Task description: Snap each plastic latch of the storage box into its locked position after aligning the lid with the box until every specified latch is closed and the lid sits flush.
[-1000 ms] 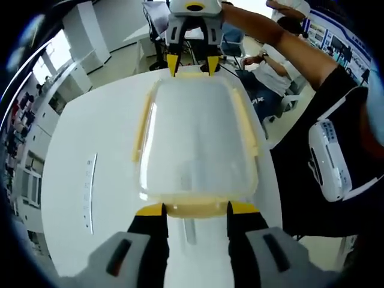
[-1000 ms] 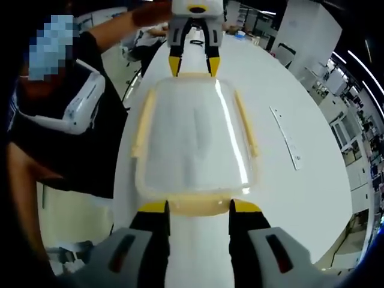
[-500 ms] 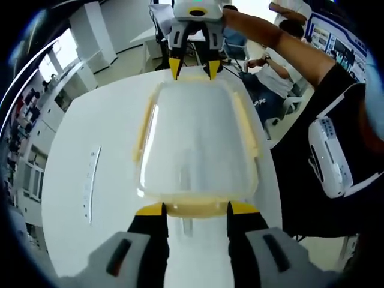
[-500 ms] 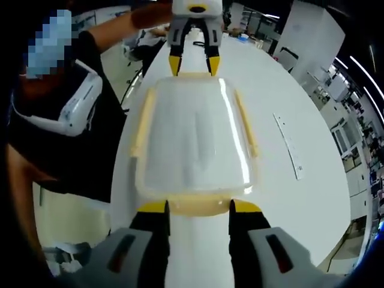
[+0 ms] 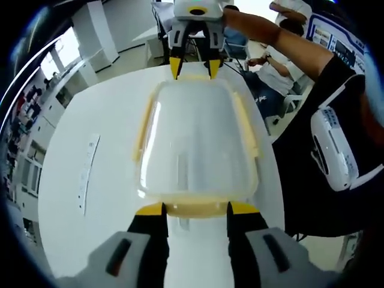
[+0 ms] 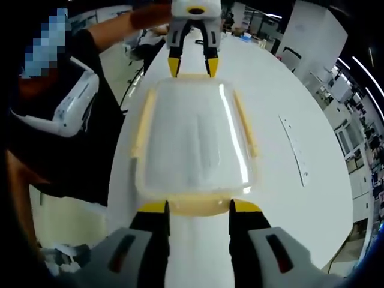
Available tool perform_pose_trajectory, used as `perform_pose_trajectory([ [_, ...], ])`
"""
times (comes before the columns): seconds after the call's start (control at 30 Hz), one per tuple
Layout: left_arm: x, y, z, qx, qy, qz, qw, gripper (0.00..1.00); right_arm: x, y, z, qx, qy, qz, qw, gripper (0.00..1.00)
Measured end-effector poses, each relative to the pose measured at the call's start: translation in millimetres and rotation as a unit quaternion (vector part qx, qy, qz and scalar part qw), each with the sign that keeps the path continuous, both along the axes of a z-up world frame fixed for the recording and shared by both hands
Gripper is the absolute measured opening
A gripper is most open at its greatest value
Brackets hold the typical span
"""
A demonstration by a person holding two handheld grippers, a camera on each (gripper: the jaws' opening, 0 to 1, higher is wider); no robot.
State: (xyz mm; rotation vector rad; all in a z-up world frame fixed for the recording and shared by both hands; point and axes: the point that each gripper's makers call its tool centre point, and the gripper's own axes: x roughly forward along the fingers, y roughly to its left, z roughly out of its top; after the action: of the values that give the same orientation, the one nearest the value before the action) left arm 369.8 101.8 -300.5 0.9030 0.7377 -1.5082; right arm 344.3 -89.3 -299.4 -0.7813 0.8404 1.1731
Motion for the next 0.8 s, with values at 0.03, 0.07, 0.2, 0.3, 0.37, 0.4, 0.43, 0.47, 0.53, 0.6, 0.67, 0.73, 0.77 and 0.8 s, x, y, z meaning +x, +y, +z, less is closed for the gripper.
perform_pose_trajectory([
  [0.03, 0.3, 2, -0.1, 0.0, -0.001, 0.002, 1.0, 0.35, 1, 2, -0.3, 0.0, 0.001, 0.002, 1.0, 0.34],
  [0.07, 0.7, 3, -0.2, 0.0, -0.001, 0.003, 1.0, 0.35, 2, 4, -0.7, 0.0, 0.001, 0.004, 1.0, 0.34],
  [0.2, 2.8, 11, 1.5, -0.001, -0.003, 0.009, 1.0, 0.35, 5, 10, 0.3, 0.0, -0.002, 0.01, 0.9999, 0.34],
  [0.3, 3.9, 16, 1.9, -0.002, -0.005, 0.012, 0.9999, 0.35, 7, 15, 0.0, 0.002, -0.004, 0.012, 0.9999, 0.34],
  [0.37, 3.7, 19, 0.4, 0.001, -0.004, 0.012, 0.9999, 0.35, 6, 20, -0.2, 0.004, 0.0, 0.012, 0.9999, 0.34],
  [0.4, 2.8, 21, -0.7, 0.001, -0.004, 0.012, 0.9999, 0.35, 6, 21, -0.9, 0.004, 0.001, 0.012, 0.9999, 0.34],
  [0.43, 2.8, 22, -1.1, -0.001, -0.004, 0.013, 0.9999, 0.35, 6, 21, -1.6, 0.003, 0.0, 0.012, 0.9999, 0.34],
  [0.47, 2.5, 23, -1.3, -0.003, -0.003, 0.013, 0.9999, 0.35, 7, 22, -1.7, 0.003, -0.001, 0.011, 0.9999, 0.34],
  [0.53, 2.7, 25, -0.6, -0.004, -0.004, 0.014, 0.9999, 0.34, 7, 25, -2.1, 0.003, -0.002, 0.011, 0.9999, 0.34],
  [0.6, 2.6, 27, -0.3, -0.003, -0.005, 0.013, 0.9999, 0.34, 7, 27, -1.8, 0.003, -0.002, 0.012, 0.9999, 0.34],
  [0.67, 1.4, 29, -1.0, -0.001, -0.001, 0.011, 0.9999, 0.34, 4, 29, -2.0, 0.005, 0.004, 0.015, 0.9999, 0.34],
  [0.73, 0.7, 31, -2.2, 0.0, 0.002, 0.011, 0.9999, 0.34, 4, 31, -2.5, 0.008, 0.003, 0.016, 0.9998, 0.34],
  [0.77, 0.3, 32, -2.8, 0.0, 0.003, 0.011, 0.9999, 0.34, 4, 32, -2.7, 0.009, 0.003, 0.017, 0.9998, 0.34],
  [0.8, 0.6, 33, -2.7, 0.0, 0.005, 0.011, 0.9999, 0.34, 4, 33, -2.8, 0.01, 0.004, 0.017, 0.9998, 0.34],
])
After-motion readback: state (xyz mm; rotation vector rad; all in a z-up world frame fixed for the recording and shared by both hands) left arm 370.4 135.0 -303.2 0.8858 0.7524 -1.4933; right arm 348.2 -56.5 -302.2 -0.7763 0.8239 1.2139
